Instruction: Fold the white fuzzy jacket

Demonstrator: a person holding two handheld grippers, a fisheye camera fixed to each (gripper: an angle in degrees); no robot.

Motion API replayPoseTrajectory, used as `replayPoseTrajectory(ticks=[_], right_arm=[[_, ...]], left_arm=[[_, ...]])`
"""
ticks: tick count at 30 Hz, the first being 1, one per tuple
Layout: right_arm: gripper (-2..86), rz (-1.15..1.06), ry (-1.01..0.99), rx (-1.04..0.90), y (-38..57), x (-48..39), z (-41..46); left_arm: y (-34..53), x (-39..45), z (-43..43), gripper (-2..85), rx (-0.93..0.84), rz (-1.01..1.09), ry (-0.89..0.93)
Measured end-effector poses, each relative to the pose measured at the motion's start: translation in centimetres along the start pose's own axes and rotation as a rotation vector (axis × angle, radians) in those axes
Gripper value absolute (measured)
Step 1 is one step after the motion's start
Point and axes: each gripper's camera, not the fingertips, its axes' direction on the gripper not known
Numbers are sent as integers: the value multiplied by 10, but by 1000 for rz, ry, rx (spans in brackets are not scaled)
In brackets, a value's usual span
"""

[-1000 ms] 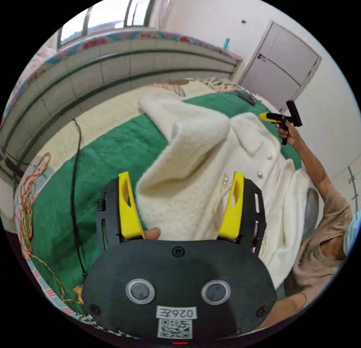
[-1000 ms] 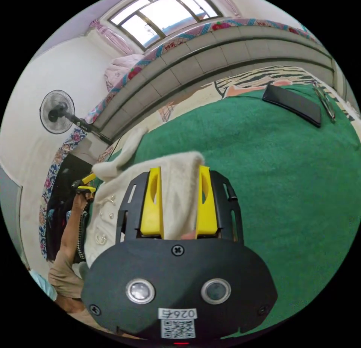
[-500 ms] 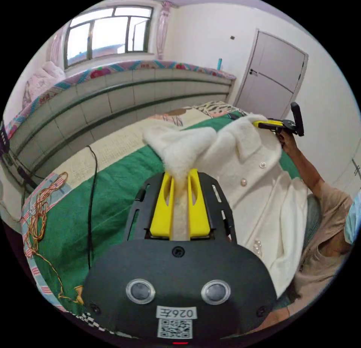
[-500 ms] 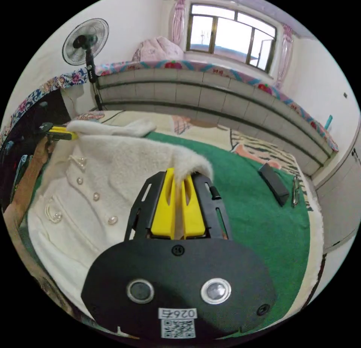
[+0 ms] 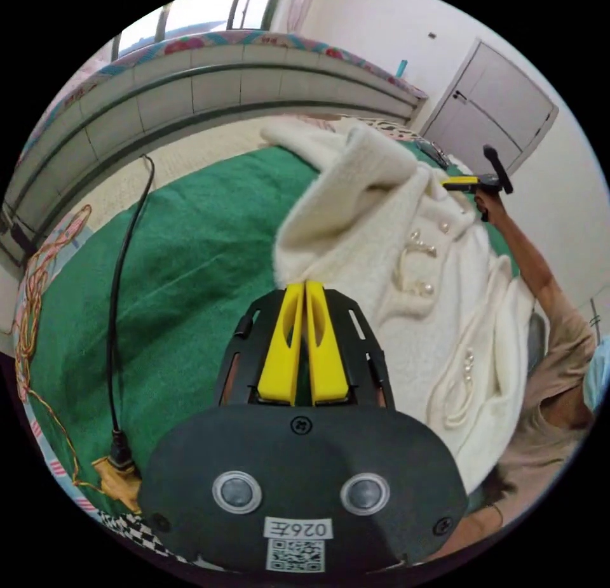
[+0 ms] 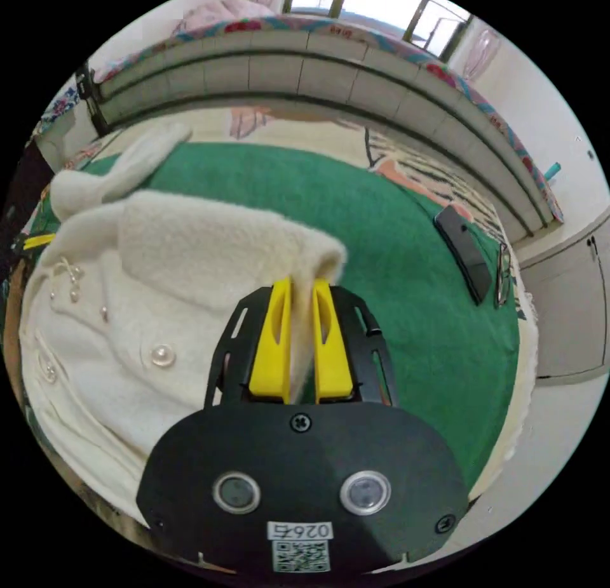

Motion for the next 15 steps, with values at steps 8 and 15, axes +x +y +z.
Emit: replayPoseTrajectory(ticks=[8,15], right_arm=[[63,-224,-95,327,57,-27,-80],[74,-521,122,164,75,-97,-42]], left_arm=[[29,37,-95,-3,381,19,161],[34,58,-55,-9,156,-43,247]])
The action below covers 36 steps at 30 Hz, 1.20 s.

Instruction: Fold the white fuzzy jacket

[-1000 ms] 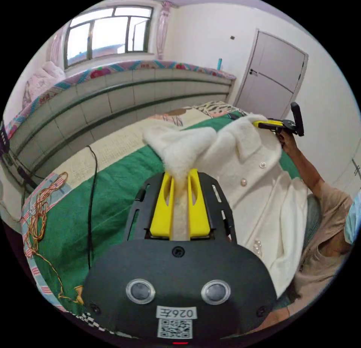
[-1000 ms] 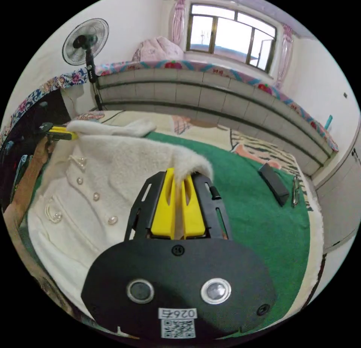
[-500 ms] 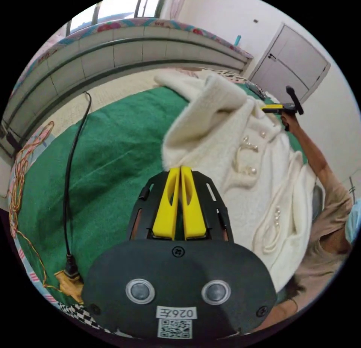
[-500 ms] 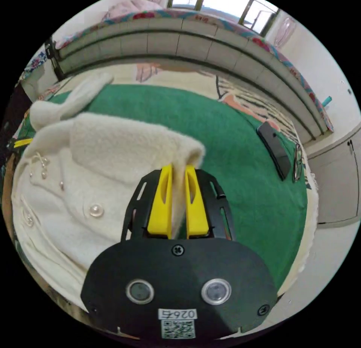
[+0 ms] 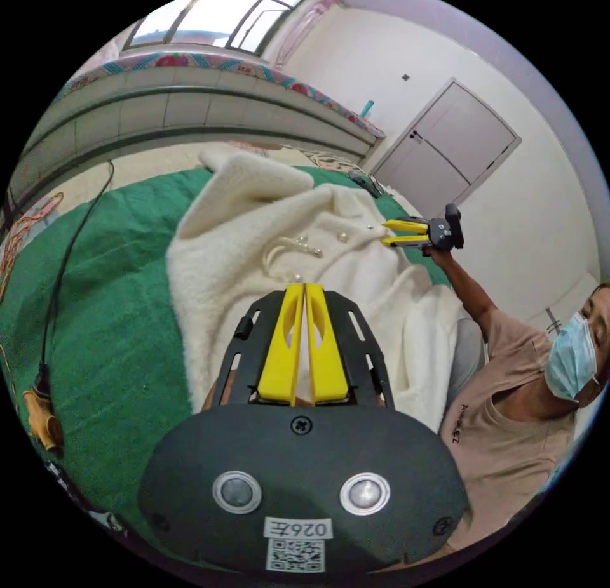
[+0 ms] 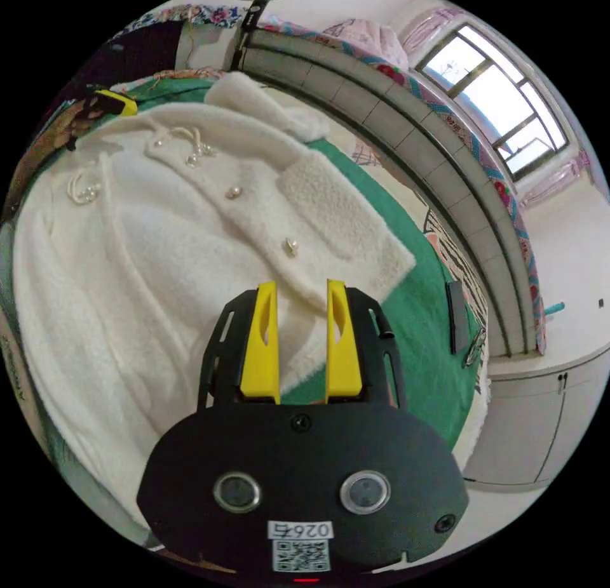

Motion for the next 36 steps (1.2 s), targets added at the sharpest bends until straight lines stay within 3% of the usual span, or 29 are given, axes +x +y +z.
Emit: replayPoseTrajectory(ticks=[7,12,16,20,23,24,26,30,32,34,36], right_arm=[[62,28,-67,6,-6,-2,18],[64,81,-124,22,-4,8,24],[80,73,-90,9,-6,11,25],[94,82,-89,11,-6,20,30],[80,121,-163,12,-5,34,34],[32,145,-212,10,-5,42,34],[-2,195,-225,32,-2,52,29],[-10,183,-283,198,9,64,-14],[-6,101,-346,192,12,61,-22],[19,-4,-452,50,10,54,-9],[47,-58,-569,-84,11,50,13]], left_arm=[[8,14,14,-9,-62,217,68],[-6,-17,40,-2,-220,-15,71],[-19,-49,32,67,-109,-188,176],[-26,-51,28,158,-50,-196,192],[-39,-53,41,127,-46,-194,224],[-43,-55,45,114,-55,-200,236],[-52,-64,55,6,-111,-261,253],[-40,-60,22,-5,151,-224,427],[-25,-53,5,-3,100,-182,312],[-11,-53,-2,3,25,-183,229],[2,-56,-15,51,75,-204,154]])
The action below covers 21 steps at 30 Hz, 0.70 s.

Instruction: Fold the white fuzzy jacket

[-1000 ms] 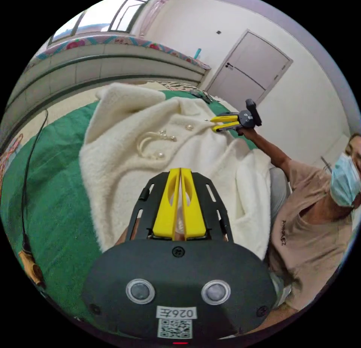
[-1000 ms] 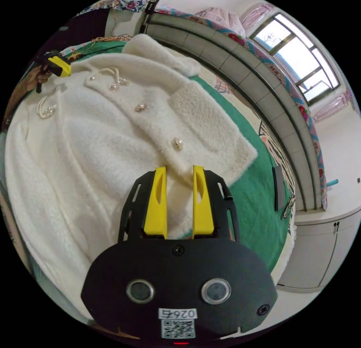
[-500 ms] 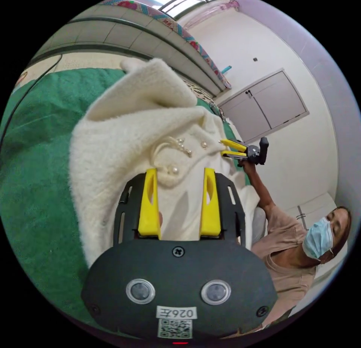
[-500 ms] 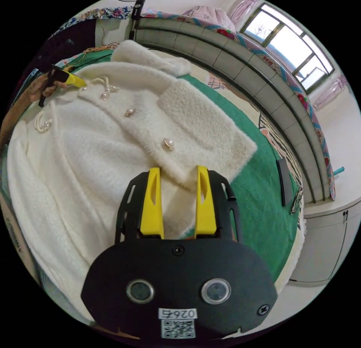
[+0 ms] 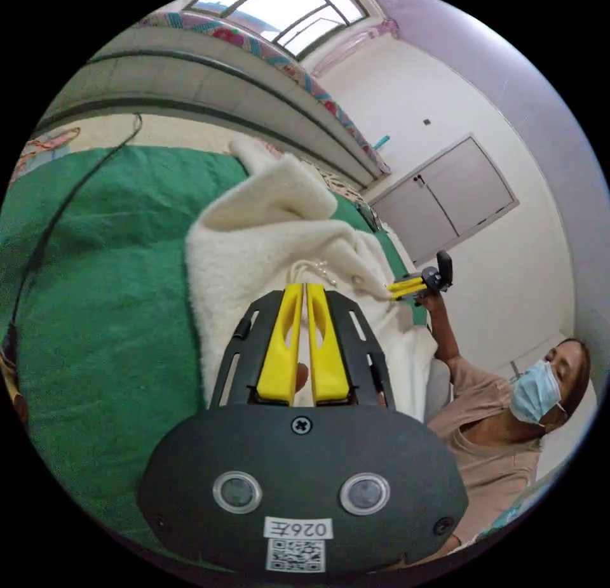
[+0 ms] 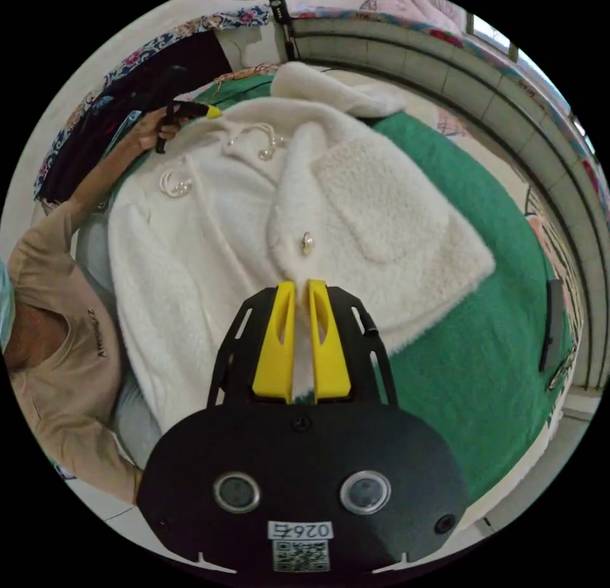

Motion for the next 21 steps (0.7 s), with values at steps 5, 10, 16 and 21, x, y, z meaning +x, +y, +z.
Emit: replayPoseTrajectory(ticks=[5,10,16,21], right_arm=[[96,148,-125,283,19,34,-39],[134,606,21,377,35,109,-44],[10,618,152,381,6,122,-42],[96,628,266,270,-15,135,-46]], left_arm=[[-25,10,-13,229,211,125,-280],[-90,21,47,171,134,212,-325],[-109,37,62,19,190,173,-497],[-80,25,26,115,290,97,-587]])
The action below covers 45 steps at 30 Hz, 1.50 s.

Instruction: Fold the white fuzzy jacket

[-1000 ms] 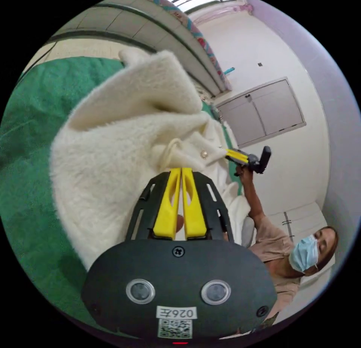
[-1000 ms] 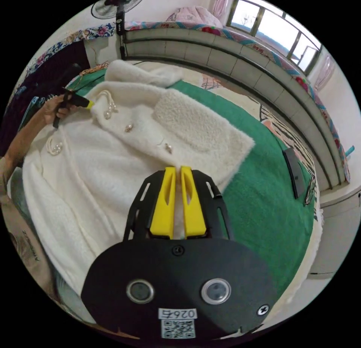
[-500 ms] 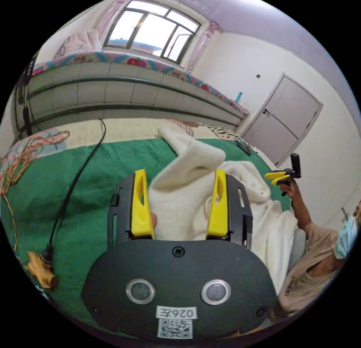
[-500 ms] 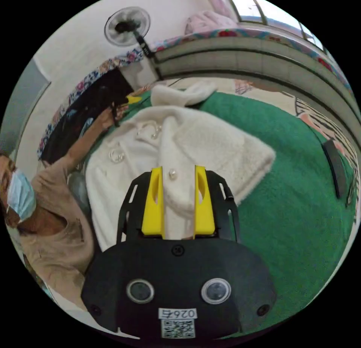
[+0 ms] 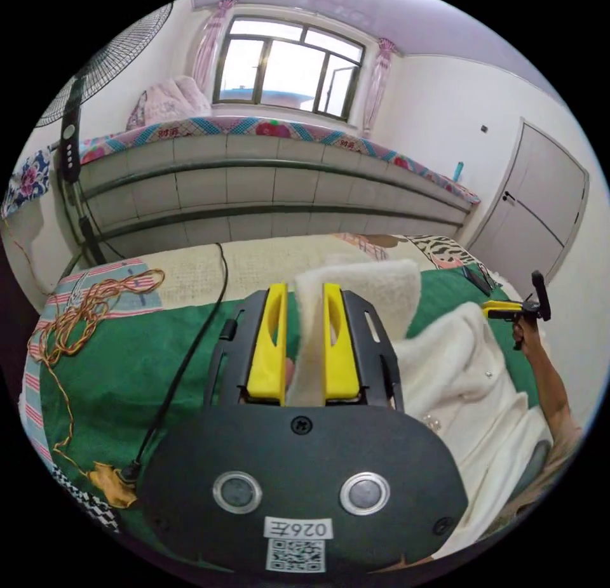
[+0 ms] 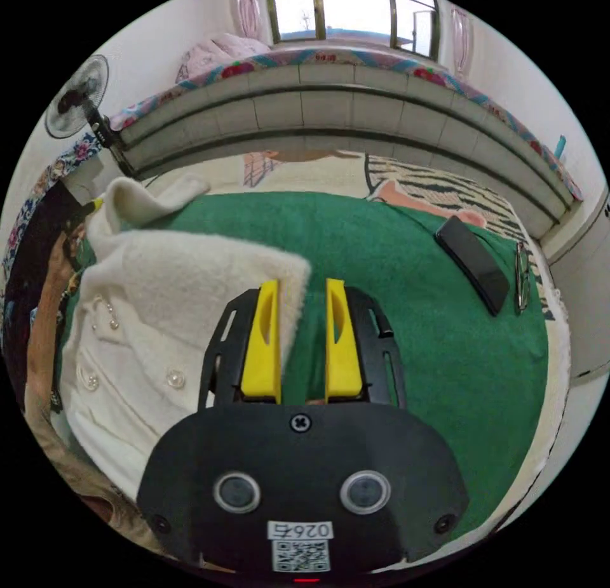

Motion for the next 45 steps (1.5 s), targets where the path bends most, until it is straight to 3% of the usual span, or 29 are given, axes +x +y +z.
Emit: replayPoseTrajectory(ticks=[1,3,8,12,14,16,18,21,25,31,33,35,36,38,41,43,45], right_arm=[[96,-1,-7,-9,2,0,-1],[90,-48,-22,71,25,-12,-21],[69,-395,-50,171,87,-75,-53],[110,-651,28,79,119,-119,-37],[114,-673,44,35,121,-126,-24],[75,-679,67,-40,118,-128,-9],[4,-645,-20,-43,115,-123,-17],[-9,-667,-87,56,128,-117,-43],[-2,-644,-224,-135,135,-105,-21],[55,-586,-428,-112,144,-77,-40],[42,-543,-388,-131,149,-68,-36],[30,-517,-419,-223,150,-61,-25],[19,-469,-461,-201,149,-54,-30],[-2,-471,-455,-173,149,-50,-44],[-11,-459,-409,-33,146,-53,-69],[-11,-424,-430,39,141,-56,-74],[-11,-408,-433,77,135,-63,-62]], left_arm=[[11,2,-9,177,11,32,-22],[28,10,-22,212,-6,72,-46],[107,88,-47,170,-146,481,243],[153,144,-39,222,-211,784,235],[163,158,-8,107,-382,867,168],[163,155,4,69,-429,879,157],[153,143,0,64,-472,802,241],[157,122,-24,62,-406,755,312],[175,95,-24,64,-403,638,435],[165,64,-45,3,-252,502,495],[166,54,-33,-5,-318,441,474],[175,46,-1,-9,-586,390,535],[174,43,-2,-9,-564,367,556],[163,34,-26,-9,-320,312,602],[140,31,-29,-10,-163,251,564],[127,37,-9,-10,-175,240,502],[121,47,27,-10,-272,263,314]])
